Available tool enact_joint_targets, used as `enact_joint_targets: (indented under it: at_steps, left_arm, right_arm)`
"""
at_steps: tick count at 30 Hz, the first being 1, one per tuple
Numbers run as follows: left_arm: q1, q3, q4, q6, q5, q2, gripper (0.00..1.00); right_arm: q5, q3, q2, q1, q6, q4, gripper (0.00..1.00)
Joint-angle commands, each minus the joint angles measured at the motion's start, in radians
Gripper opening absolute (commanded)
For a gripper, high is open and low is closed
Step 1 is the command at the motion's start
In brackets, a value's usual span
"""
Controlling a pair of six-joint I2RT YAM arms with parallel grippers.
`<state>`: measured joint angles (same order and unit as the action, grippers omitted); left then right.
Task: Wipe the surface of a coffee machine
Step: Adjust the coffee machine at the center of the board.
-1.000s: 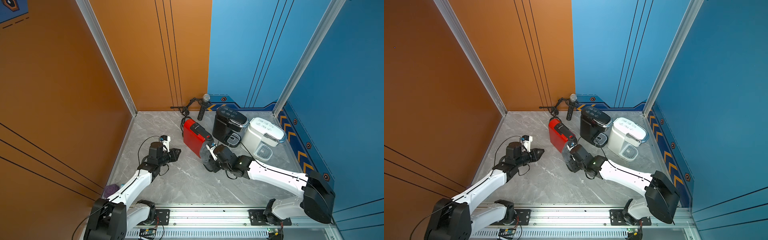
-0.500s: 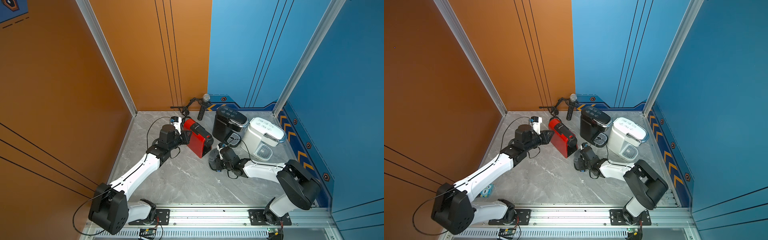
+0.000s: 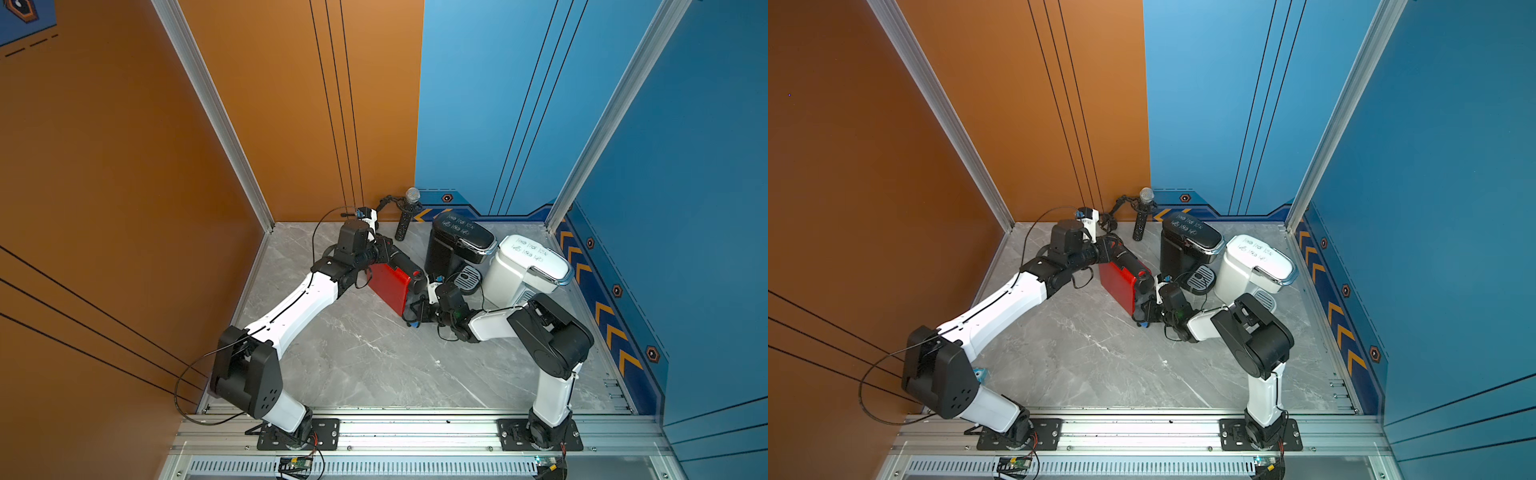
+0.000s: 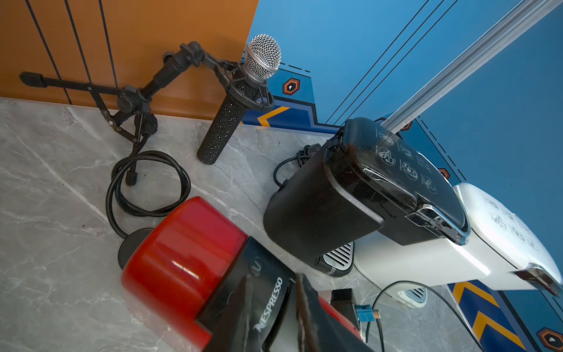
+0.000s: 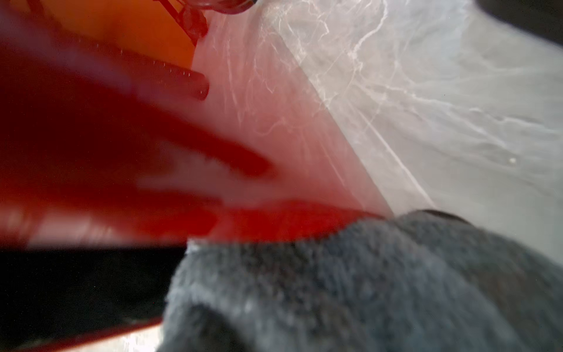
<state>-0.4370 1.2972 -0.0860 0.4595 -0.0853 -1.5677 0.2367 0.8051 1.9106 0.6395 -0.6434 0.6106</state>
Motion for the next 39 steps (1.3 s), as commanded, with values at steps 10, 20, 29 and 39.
enact_joint_targets:
  at_steps: [10, 20, 29, 39]
  left_arm:
    - [-0.033, 0.035, -0.058, -0.002, -0.008, -0.143, 0.27]
    - [-0.046, -0.046, -0.057, 0.014, 0.002, -0.158, 0.27]
    - [-0.052, -0.096, -0.049, 0.018, 0.001, -0.139, 0.27]
    - [-0.046, -0.101, -0.049, 0.012, 0.000, -0.134, 0.27]
  right_arm:
    - [0.019, 0.031, 0.187, 0.012, -0.164, 0.455, 0.00]
    - [0.015, 0.001, 0.051, 0.020, -0.211, 0.545, 0.00]
    - [0.003, -0.045, -0.074, 0.017, -0.286, 0.650, 0.00]
    - [-0.039, -0.250, -0.209, 0.030, -0.235, 0.591, 0.00]
